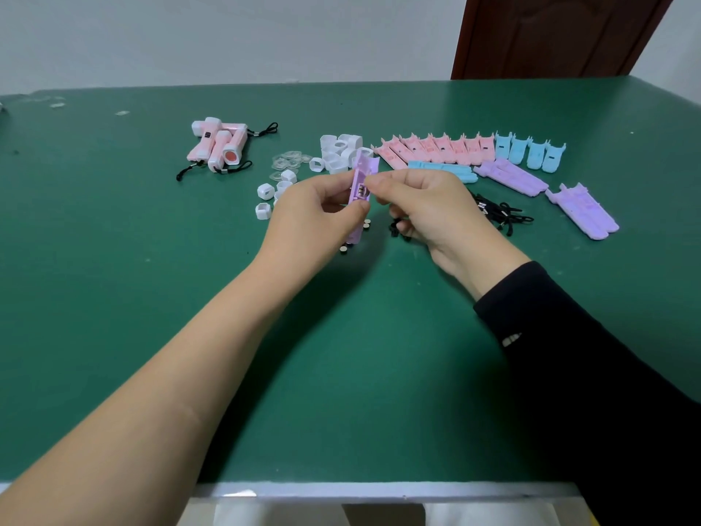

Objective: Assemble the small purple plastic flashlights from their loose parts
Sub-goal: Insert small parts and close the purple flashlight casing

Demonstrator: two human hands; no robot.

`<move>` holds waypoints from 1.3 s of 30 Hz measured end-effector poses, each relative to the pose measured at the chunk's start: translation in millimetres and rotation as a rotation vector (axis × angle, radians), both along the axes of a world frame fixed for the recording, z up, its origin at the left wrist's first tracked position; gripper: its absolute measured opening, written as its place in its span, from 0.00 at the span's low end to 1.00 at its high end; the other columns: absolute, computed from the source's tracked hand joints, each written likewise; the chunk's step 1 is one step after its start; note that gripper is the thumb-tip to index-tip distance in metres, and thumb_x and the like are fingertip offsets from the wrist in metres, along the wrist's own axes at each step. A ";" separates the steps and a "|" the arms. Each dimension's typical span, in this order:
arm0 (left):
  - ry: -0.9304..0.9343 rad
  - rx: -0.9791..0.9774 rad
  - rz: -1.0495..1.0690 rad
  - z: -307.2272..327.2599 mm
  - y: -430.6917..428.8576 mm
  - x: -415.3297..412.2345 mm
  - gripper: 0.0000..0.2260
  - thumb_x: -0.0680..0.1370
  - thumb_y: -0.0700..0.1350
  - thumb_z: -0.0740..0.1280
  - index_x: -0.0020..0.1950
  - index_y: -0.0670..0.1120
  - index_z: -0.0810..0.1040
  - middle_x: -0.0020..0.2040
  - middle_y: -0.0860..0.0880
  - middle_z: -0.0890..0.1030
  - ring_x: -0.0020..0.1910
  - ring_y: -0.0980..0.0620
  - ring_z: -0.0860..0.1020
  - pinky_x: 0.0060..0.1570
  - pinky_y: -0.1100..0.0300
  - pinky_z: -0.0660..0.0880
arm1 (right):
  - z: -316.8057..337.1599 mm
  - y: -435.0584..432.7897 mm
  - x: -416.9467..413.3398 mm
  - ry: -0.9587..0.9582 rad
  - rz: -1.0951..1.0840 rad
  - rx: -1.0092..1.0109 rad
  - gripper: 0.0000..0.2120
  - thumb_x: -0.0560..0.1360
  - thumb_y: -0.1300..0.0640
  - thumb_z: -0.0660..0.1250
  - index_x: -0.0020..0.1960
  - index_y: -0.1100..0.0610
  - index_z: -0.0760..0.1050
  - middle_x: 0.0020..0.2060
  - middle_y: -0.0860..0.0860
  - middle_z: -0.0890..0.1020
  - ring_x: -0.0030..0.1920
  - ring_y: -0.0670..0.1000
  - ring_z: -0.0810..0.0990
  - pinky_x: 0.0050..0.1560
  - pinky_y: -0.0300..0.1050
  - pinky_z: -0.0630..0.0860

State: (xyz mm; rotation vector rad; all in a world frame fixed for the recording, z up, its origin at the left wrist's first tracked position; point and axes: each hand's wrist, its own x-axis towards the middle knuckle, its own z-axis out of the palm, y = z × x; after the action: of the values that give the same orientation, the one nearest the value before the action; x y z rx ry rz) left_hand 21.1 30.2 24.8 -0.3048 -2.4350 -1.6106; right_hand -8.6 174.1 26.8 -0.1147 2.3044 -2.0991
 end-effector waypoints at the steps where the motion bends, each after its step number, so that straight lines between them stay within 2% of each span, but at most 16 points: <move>1: -0.011 0.016 -0.007 -0.1 0.1 -0.3 0.12 0.78 0.39 0.65 0.51 0.54 0.83 0.33 0.40 0.79 0.29 0.54 0.72 0.32 0.67 0.69 | -0.2 -0.1 -0.2 -0.003 0.010 -0.003 0.05 0.73 0.53 0.72 0.39 0.51 0.81 0.25 0.39 0.77 0.30 0.42 0.70 0.32 0.36 0.68; 6: -0.113 0.151 -0.031 -0.4 0.2 -2.3 0.09 0.78 0.38 0.66 0.52 0.48 0.84 0.29 0.49 0.77 0.29 0.56 0.72 0.31 0.68 0.70 | -1.2 -1.2 0.2 0.004 0.065 0.000 0.05 0.76 0.53 0.68 0.44 0.52 0.81 0.23 0.38 0.76 0.31 0.43 0.69 0.35 0.37 0.68; 8: -0.141 0.205 -0.049 -0.4 0.8 -2.5 0.09 0.78 0.37 0.67 0.50 0.49 0.84 0.30 0.49 0.77 0.30 0.55 0.72 0.32 0.65 0.71 | -0.7 -1.4 0.5 0.014 0.075 -0.017 0.05 0.77 0.54 0.68 0.45 0.53 0.81 0.27 0.40 0.76 0.32 0.43 0.68 0.34 0.37 0.68; 11: -0.147 0.252 -0.066 0.3 1.1 -2.3 0.11 0.77 0.37 0.67 0.47 0.52 0.84 0.32 0.48 0.77 0.30 0.54 0.72 0.33 0.62 0.72 | 0.0 -1.8 1.5 0.024 0.108 -0.048 0.04 0.77 0.55 0.67 0.45 0.53 0.80 0.34 0.47 0.74 0.31 0.44 0.67 0.34 0.37 0.68; 19: -0.132 0.249 -0.062 0.3 1.3 -1.6 0.09 0.77 0.37 0.67 0.48 0.50 0.84 0.30 0.49 0.77 0.32 0.54 0.73 0.33 0.63 0.72 | -0.8 -3.0 1.5 0.028 0.105 -0.076 0.04 0.77 0.56 0.67 0.44 0.52 0.79 0.30 0.43 0.75 0.31 0.43 0.66 0.34 0.37 0.67; 22: -0.125 0.240 -0.058 0.5 1.5 -1.3 0.08 0.77 0.37 0.67 0.48 0.49 0.84 0.30 0.50 0.77 0.32 0.55 0.73 0.33 0.63 0.72 | -1.3 -3.1 1.7 0.044 0.091 -0.047 0.05 0.77 0.55 0.67 0.42 0.51 0.80 0.28 0.37 0.77 0.32 0.39 0.70 0.36 0.37 0.66; 28: -0.111 0.218 -0.046 1.5 2.0 -0.1 0.08 0.78 0.37 0.67 0.51 0.47 0.84 0.31 0.49 0.78 0.33 0.54 0.73 0.35 0.61 0.73 | -1.9 -4.2 2.8 0.057 0.068 -0.045 0.07 0.77 0.55 0.67 0.41 0.51 0.80 0.28 0.35 0.78 0.29 0.35 0.73 0.36 0.37 0.66; 33: -0.095 0.208 -0.029 2.0 2.8 1.5 0.09 0.78 0.37 0.67 0.54 0.46 0.83 0.31 0.49 0.79 0.33 0.54 0.73 0.35 0.62 0.73 | -2.3 -9.2 6.5 0.136 0.043 -0.087 0.09 0.78 0.60 0.65 0.40 0.53 0.79 0.25 0.36 0.77 0.29 0.33 0.74 0.35 0.28 0.68; 39: -0.067 0.203 -0.023 3.9 3.0 3.1 0.08 0.78 0.39 0.68 0.53 0.46 0.84 0.32 0.49 0.79 0.35 0.56 0.74 0.35 0.65 0.72 | -4.1 -15.5 11.0 0.201 -0.002 -0.176 0.09 0.78 0.64 0.65 0.41 0.55 0.77 0.32 0.45 0.79 0.29 0.34 0.74 0.34 0.26 0.68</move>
State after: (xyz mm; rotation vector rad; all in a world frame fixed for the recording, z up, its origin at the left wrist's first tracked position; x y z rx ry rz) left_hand 24.2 33.2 28.7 -0.2494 -2.2970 -1.8875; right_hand 2.5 158.7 22.7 -0.3409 2.2130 -2.3904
